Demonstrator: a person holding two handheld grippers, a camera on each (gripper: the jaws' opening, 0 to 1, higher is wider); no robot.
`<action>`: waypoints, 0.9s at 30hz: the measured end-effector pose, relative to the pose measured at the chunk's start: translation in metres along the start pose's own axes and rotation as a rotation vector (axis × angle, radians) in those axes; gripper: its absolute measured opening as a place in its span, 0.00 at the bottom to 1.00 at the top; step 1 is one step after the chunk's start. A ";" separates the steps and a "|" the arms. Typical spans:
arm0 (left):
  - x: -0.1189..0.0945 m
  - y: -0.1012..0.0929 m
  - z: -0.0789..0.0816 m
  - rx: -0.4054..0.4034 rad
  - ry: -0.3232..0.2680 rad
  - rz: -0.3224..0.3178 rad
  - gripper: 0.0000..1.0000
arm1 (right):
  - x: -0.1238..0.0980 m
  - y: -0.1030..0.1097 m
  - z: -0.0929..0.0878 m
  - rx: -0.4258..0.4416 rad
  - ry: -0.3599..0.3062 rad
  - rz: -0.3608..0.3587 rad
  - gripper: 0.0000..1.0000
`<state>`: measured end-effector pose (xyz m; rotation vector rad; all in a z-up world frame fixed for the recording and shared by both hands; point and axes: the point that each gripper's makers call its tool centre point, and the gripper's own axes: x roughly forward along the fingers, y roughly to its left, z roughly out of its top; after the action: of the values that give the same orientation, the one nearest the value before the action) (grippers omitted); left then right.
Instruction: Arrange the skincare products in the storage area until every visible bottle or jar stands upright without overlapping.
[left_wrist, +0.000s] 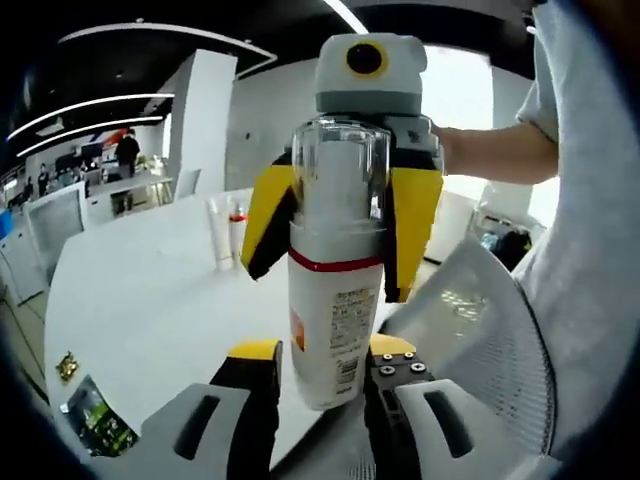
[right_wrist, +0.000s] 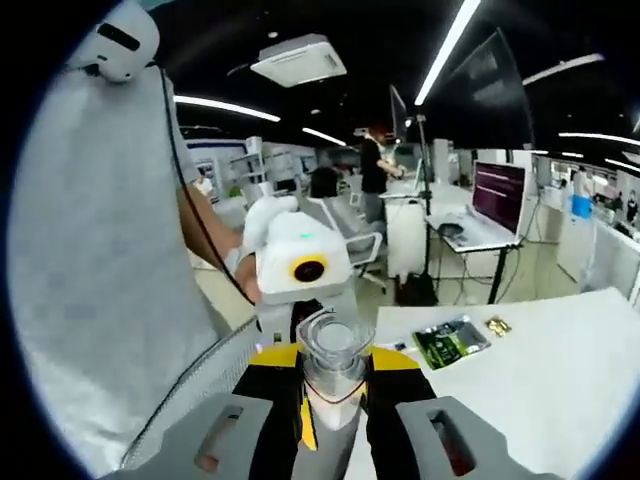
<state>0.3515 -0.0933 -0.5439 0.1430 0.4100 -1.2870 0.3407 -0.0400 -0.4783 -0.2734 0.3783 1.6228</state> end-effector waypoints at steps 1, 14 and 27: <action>0.000 -0.002 0.000 0.007 -0.002 -0.008 0.32 | 0.002 0.004 0.000 -0.007 0.006 0.027 0.16; -0.003 -0.006 0.003 0.062 -0.023 -0.005 0.24 | 0.006 0.000 0.001 0.018 -0.043 0.008 0.18; -0.008 0.054 -0.010 0.016 0.058 0.326 0.24 | 0.003 -0.059 0.004 0.354 -0.184 -0.532 0.26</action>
<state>0.3986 -0.0678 -0.5568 0.2503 0.4075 -0.9670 0.3989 -0.0319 -0.4808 0.0463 0.4034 1.0266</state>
